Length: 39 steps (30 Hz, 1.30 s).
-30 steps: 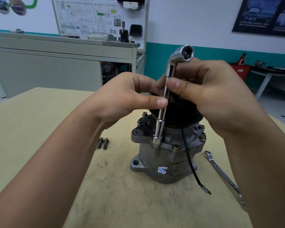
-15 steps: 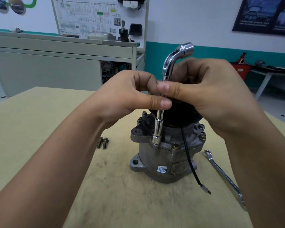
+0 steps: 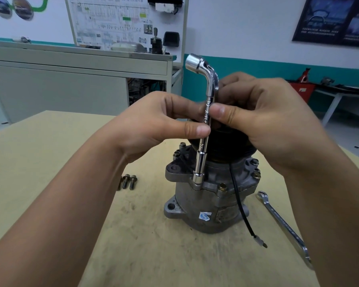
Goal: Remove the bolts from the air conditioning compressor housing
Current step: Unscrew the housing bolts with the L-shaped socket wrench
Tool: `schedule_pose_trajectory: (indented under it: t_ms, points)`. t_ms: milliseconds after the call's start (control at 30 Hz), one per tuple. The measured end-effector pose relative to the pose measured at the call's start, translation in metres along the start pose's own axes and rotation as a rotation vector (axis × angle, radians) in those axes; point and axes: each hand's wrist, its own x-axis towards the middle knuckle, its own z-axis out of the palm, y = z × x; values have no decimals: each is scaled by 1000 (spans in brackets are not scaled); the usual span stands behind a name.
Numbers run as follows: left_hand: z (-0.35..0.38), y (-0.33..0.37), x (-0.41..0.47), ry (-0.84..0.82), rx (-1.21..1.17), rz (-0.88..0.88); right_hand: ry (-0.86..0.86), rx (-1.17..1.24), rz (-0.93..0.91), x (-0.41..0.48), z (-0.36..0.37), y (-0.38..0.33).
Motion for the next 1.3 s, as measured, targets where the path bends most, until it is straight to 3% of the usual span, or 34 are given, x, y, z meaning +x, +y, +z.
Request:
schedule_pose_trajectory:
  t_ms: [400,667,1300]
  points:
    - [3,2,0,15,32,-3,-57,124,62,-5,-5,-1]
    - [6,2,1,53,53,7,116,100,93,-4,3,1]
    - [2,0,-1,26,59,-51,30,54,52,-1,1,0]
